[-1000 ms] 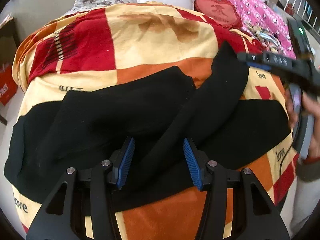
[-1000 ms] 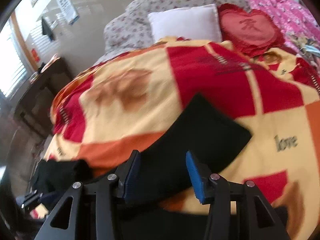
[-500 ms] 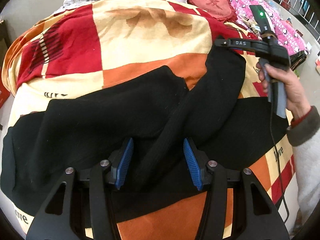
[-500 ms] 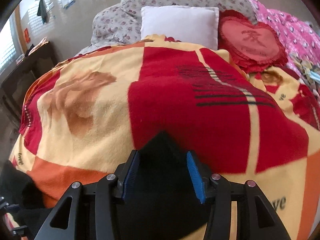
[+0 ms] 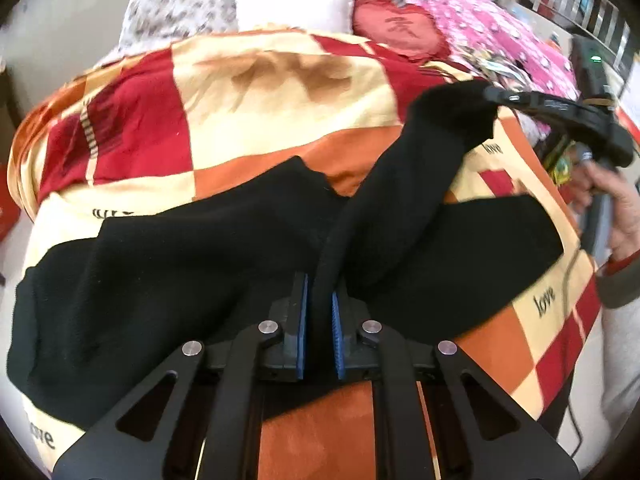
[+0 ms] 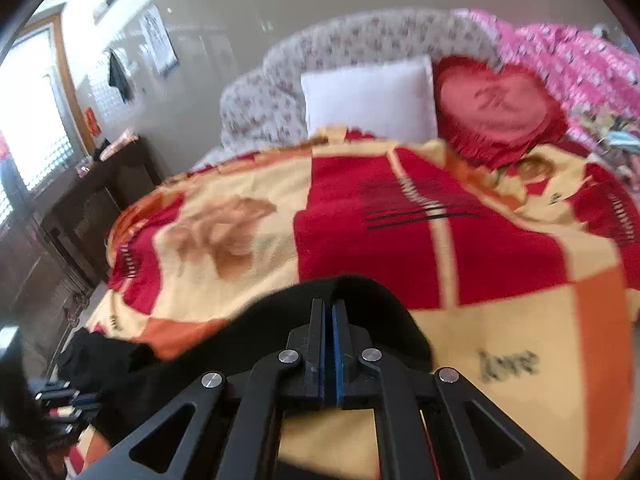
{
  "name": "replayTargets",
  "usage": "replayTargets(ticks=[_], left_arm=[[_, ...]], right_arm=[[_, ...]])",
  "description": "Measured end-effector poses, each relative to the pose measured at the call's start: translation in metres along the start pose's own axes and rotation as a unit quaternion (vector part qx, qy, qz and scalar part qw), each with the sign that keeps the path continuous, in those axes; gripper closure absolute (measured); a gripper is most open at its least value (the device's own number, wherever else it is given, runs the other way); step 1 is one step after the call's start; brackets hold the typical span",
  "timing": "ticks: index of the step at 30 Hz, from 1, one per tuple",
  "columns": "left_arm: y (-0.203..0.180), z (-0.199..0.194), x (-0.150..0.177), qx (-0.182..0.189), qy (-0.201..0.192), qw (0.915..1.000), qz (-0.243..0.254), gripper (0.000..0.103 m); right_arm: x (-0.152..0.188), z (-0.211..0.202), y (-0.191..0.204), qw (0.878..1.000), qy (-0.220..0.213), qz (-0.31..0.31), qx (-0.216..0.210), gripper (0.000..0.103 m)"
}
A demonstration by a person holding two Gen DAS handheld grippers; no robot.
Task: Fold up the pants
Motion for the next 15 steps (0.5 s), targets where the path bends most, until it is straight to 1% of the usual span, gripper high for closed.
replayTargets(ticks=[3, 5, 7, 9, 10, 11, 13, 14, 15], left_arm=[[-0.003, -0.005, 0.011, 0.005, 0.000, 0.9999, 0.010, 0.094], [-0.004, -0.003, 0.019, 0.012, 0.008, 0.9998, 0.011, 0.094], [-0.005, -0.002, 0.029, 0.012, 0.012, 0.9997, 0.018, 0.094], [-0.007, 0.000, 0.036, 0.010, 0.019, 0.9996, 0.019, 0.094], [-0.007, 0.000, 0.038, 0.008, 0.020, 0.9996, 0.018, 0.094], [-0.006, -0.002, 0.039, 0.010, 0.021, 0.9996, 0.014, 0.093], [-0.007, -0.008, 0.040, 0.015, 0.024, 0.9996, 0.009, 0.093], [-0.007, -0.011, 0.039, 0.018, 0.024, 0.9995, 0.008, 0.093], [-0.007, -0.015, 0.041, 0.020, 0.023, 0.9995, 0.007, 0.093]], right_arm=[[0.023, -0.050, -0.013, 1.000, -0.009, -0.002, 0.009, 0.100], [0.049, -0.075, -0.026, 1.000, 0.002, 0.006, 0.022, 0.100], [0.081, -0.085, -0.041, 0.999, 0.032, 0.012, 0.041, 0.100], [0.112, -0.088, -0.056, 0.995, 0.073, 0.021, 0.072, 0.100], [0.121, -0.091, -0.062, 0.993, 0.081, 0.031, 0.080, 0.100], [0.130, -0.097, -0.071, 0.991, 0.083, 0.051, 0.088, 0.100], [0.134, -0.108, -0.080, 0.990, 0.071, 0.082, 0.092, 0.099], [0.134, -0.114, -0.082, 0.990, 0.058, 0.100, 0.085, 0.098], [0.133, -0.118, -0.082, 0.990, 0.048, 0.116, 0.068, 0.095]])
Point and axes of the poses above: each gripper's, at about its wrist camera, not at the fingertips, and z roughly the way its jaws point, y to its left, x to its underside, the point moved 5 cm from there along z, roughly the way its jaws point, and after that the axes turned 6 degrees about -y, right-handed, at the moved point
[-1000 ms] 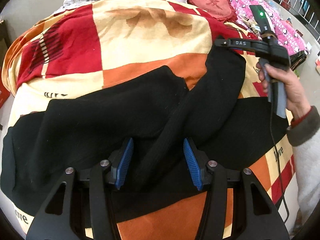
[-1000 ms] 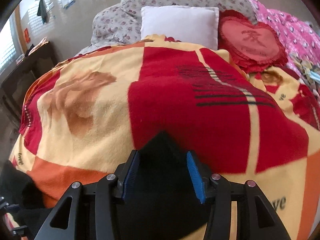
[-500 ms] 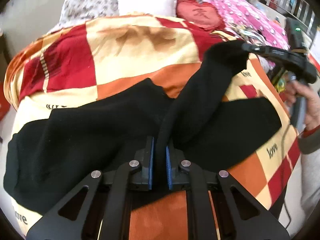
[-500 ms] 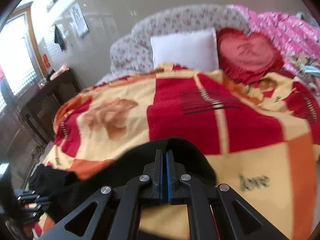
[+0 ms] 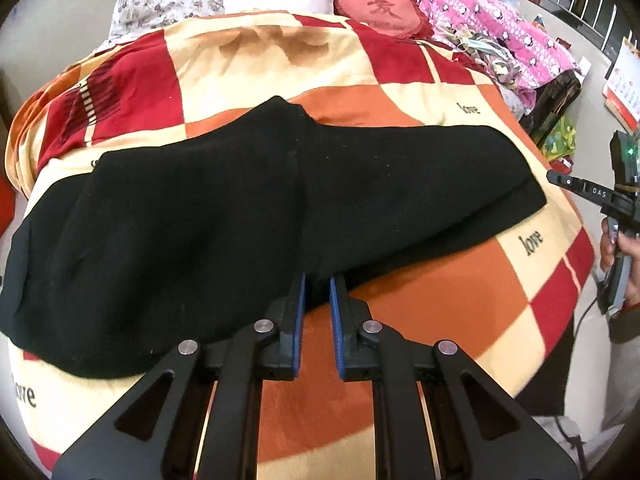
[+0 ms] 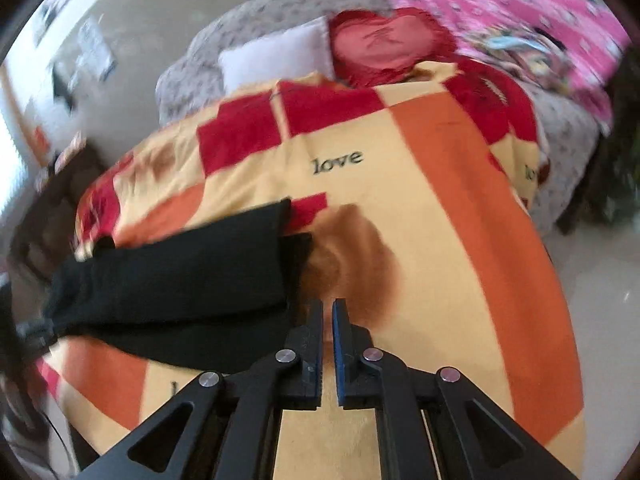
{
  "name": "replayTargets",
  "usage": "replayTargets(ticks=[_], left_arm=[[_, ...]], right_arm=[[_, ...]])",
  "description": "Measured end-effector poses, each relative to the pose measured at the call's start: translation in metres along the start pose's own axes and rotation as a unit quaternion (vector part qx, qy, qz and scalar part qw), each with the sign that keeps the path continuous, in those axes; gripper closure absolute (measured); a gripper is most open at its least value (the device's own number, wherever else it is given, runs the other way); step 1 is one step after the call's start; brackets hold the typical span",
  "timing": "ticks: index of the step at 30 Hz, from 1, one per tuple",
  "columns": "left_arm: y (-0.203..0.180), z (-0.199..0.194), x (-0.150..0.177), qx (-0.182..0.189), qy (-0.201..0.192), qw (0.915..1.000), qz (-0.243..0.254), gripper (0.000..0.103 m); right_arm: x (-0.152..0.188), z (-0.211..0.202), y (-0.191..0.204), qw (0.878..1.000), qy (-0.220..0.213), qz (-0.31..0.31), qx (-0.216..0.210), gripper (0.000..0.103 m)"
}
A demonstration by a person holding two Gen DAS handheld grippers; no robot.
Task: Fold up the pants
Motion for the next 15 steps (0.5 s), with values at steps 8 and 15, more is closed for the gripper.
replayTargets(ticks=[8, 15], left_arm=[[-0.009, -0.017, 0.000, 0.038, 0.005, 0.9984, -0.041, 0.089], [-0.043, -0.009, -0.008, 0.124, 0.021, 0.9873, -0.097, 0.057]], right_arm=[[0.007, 0.018, 0.030, 0.995, 0.034, 0.058, -0.068, 0.065], [0.019, 0.036, 0.034, 0.990, 0.038, 0.110, -0.079, 0.065]])
Point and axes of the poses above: each gripper's, at about its wrist camera, not at the fingertips, and z roughly the way its jaws point, y to its left, x to its underside, the point moved 5 cm from there along z, roughly the way its jaws point, and after that the axes turned 6 degrees about -y, right-handed, at the moved point
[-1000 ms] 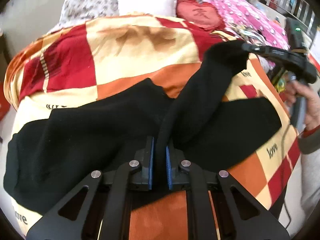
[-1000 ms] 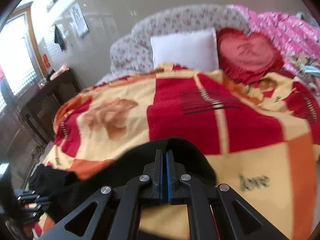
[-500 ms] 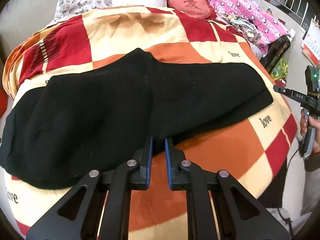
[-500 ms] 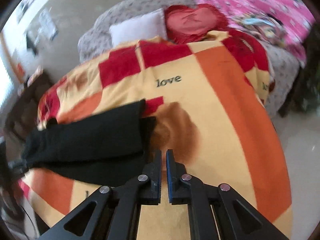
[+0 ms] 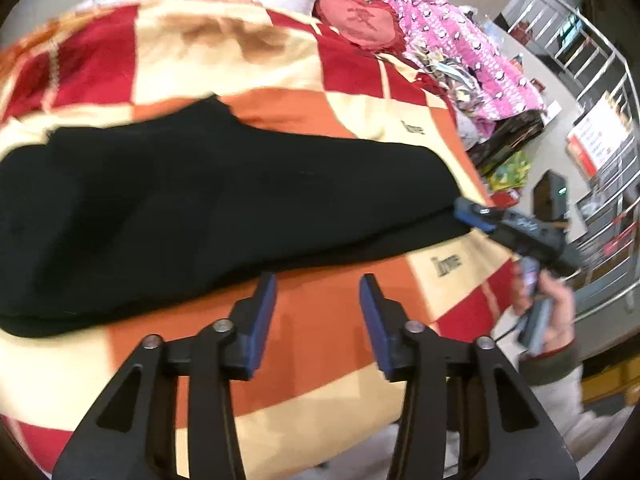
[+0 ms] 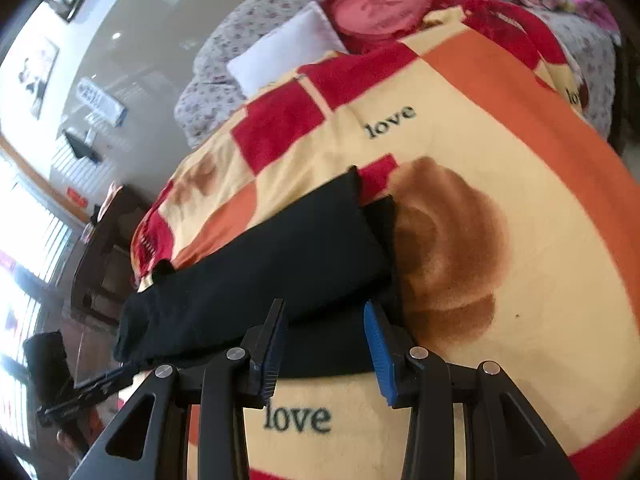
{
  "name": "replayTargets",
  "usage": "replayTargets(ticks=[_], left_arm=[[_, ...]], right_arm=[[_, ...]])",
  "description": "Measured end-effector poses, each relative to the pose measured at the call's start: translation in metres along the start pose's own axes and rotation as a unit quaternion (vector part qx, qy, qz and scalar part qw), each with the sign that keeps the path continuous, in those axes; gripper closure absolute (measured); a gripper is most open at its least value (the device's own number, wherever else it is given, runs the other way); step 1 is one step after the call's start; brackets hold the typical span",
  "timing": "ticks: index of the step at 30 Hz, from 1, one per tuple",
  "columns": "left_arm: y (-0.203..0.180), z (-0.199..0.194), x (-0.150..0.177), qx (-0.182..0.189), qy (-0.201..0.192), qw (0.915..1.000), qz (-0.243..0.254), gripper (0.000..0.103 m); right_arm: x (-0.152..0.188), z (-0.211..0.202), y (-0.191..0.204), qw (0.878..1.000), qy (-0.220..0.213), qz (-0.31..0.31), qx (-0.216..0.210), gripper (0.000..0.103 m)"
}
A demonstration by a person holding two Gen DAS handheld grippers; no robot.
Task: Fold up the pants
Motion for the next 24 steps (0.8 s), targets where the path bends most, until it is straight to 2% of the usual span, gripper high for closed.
replayTargets(ticks=[3, 9, 14, 16, 18, 21, 24], left_arm=[[-0.009, 0.020, -0.003, 0.027, 0.023, 0.9980, -0.051, 0.057], [-0.020, 0.041, -0.015, 0.048, 0.030, 0.9911, -0.120, 0.057], [-0.014, 0.058, -0.014, 0.052, 0.064, 0.9782, -0.191, 0.057], [-0.010, 0.057, -0.017, 0.052, 0.055, 0.9747, -0.210, 0.057], [-0.006, 0.055, -0.023, 0.048, 0.045, 0.9736, -0.219, 0.057], [-0.004, 0.060, -0.024, 0.040, 0.049, 0.9717, -0.228, 0.057], [0.000, 0.060, -0.030, 0.040, 0.033, 0.9696, -0.239, 0.057]], right_arm=[[-0.004, 0.008, 0.002, 1.000, -0.009, 0.020, -0.012, 0.064], [-0.007, 0.016, 0.005, 0.999, -0.014, 0.032, -0.027, 0.062], [-0.007, 0.015, 0.001, 0.998, -0.013, 0.043, -0.044, 0.062], [-0.007, 0.015, 0.000, 0.998, -0.013, 0.040, -0.047, 0.062], [-0.007, 0.015, 0.000, 0.998, -0.012, 0.039, -0.051, 0.061], [-0.008, 0.015, -0.002, 0.997, -0.012, 0.044, -0.059, 0.061], [-0.008, 0.015, -0.003, 0.997, -0.015, 0.047, -0.063, 0.060]])
Point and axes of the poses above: each gripper's, at about its wrist camera, not at the fingertips, and z roughly the way its jaws point, y to its left, x to its underside, the point moved 5 cm from there along z, roughly the way its jaws point, and after that the axes turned 6 degrees about -y, right-handed, at the moved point
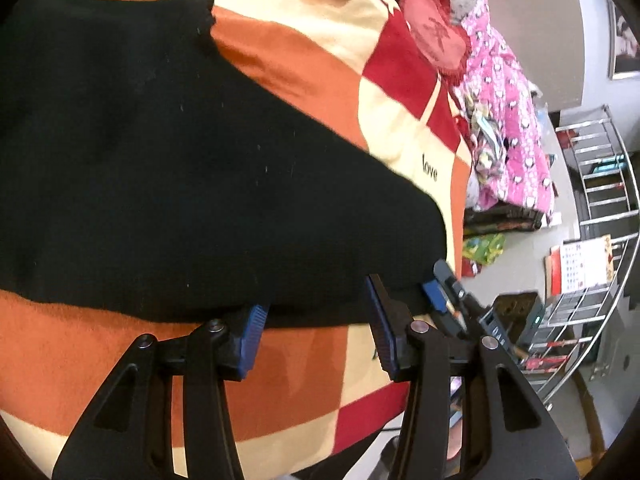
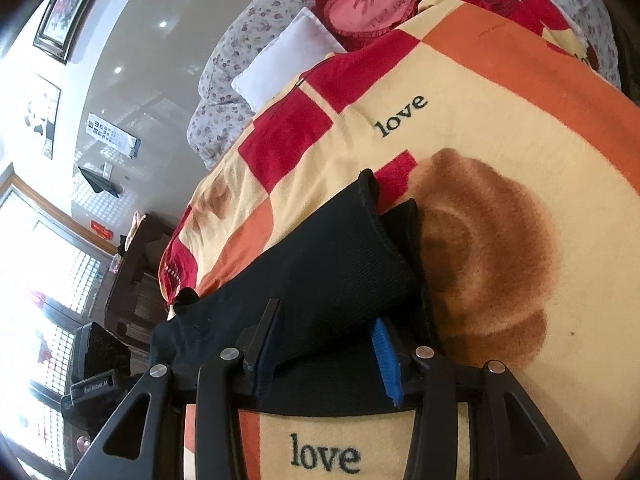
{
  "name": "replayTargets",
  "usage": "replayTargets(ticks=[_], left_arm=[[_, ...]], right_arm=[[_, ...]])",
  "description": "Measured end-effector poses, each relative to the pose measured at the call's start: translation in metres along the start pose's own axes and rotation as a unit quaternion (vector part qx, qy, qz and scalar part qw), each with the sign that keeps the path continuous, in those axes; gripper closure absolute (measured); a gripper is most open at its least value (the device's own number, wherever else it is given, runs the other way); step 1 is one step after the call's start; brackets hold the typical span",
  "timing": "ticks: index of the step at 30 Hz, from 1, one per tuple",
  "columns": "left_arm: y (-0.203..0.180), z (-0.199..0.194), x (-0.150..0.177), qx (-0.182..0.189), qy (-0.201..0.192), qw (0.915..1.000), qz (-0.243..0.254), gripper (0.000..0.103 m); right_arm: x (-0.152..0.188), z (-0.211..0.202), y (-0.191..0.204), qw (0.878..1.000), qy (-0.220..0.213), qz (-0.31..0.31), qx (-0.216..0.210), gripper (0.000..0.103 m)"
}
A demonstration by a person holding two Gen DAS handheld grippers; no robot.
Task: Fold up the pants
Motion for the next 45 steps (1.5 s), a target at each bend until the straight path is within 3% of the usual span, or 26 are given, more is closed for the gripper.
replayTargets(ticks=[4, 6, 7, 9, 11, 15, 18, 23, 26, 30, 34, 36, 38, 41, 45], left_arm=[[0.002, 0.010, -0.003, -0.002, -0.006, 1.0000, -0.004, 0.057], [0.001, 0.009, -0.002, -0.001, -0.013, 0.9999, 0.003, 0.057], [0.000, 0.009, -0.002, -0.004, -0.013, 0.9999, 0.010, 0.060], [0.001, 0.010, -0.002, -0.015, -0.009, 0.9997, 0.017, 0.078], [0.004, 0.011, 0.002, -0.013, 0.002, 0.9997, 0.018, 0.088], [-0.011, -0.003, 0.012, -0.004, -0.006, 0.9982, 0.060, 0.089], [-0.022, -0.002, 0.023, -0.017, -0.007, 0.9950, 0.098, 0.089], [-0.011, 0.021, 0.033, -0.028, 0.015, 0.9951, 0.093, 0.089], [-0.012, 0.013, 0.035, -0.030, 0.025, 0.9939, 0.103, 0.089], [-0.020, -0.010, 0.042, -0.042, 0.029, 0.9880, 0.146, 0.089], [-0.016, -0.051, 0.037, -0.052, 0.001, 0.9832, 0.175, 0.088], [-0.005, -0.077, 0.026, -0.068, -0.027, 0.9814, 0.177, 0.084], [0.010, -0.101, 0.011, -0.086, -0.057, 0.9801, 0.169, 0.068], [0.044, -0.140, -0.014, -0.133, -0.114, 0.9733, 0.149, 0.056], [0.095, -0.177, -0.045, -0.184, -0.151, 0.9648, 0.112, 0.053]], right_arm=[[-0.001, 0.002, 0.002, 1.000, -0.015, -0.007, -0.002, 0.061], [0.000, 0.005, 0.006, 0.999, -0.022, -0.043, 0.022, 0.089], [-0.001, 0.005, 0.006, 0.998, -0.030, -0.049, 0.030, 0.095], [-0.001, 0.001, 0.008, 0.998, -0.042, -0.048, 0.026, 0.098], [-0.002, -0.008, 0.016, 0.996, -0.057, -0.068, 0.032, 0.098], [0.001, -0.038, 0.035, 0.990, -0.076, -0.115, 0.041, 0.098], [0.006, -0.054, 0.030, 0.988, -0.081, -0.119, 0.056, 0.098], [0.013, -0.031, -0.006, 0.990, -0.039, -0.082, 0.107, 0.098], [0.011, -0.035, -0.010, 0.991, -0.037, -0.063, 0.109, 0.091], [-0.002, -0.057, 0.010, 0.983, -0.070, -0.094, 0.142, 0.078], [-0.005, -0.048, 0.057, 0.984, -0.063, -0.137, 0.097, 0.069], [-0.001, -0.028, 0.083, 0.985, -0.043, -0.158, 0.062, 0.069], [0.005, 0.000, 0.107, 0.984, -0.009, -0.174, 0.031, 0.069], [0.016, 0.048, 0.143, 0.978, 0.034, -0.206, 0.003, 0.068], [0.030, 0.103, 0.182, 0.970, 0.082, -0.224, -0.036, 0.068]])
Point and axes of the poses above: each gripper's, at about its wrist camera, not at the fingertips, and z roughly the way its jaws point, y to its left, x to its underside, the point moved 5 cm from there along z, roughly the way its jaws point, and after that the axes turned 6 degrees about -y, right-handed, at the moved point
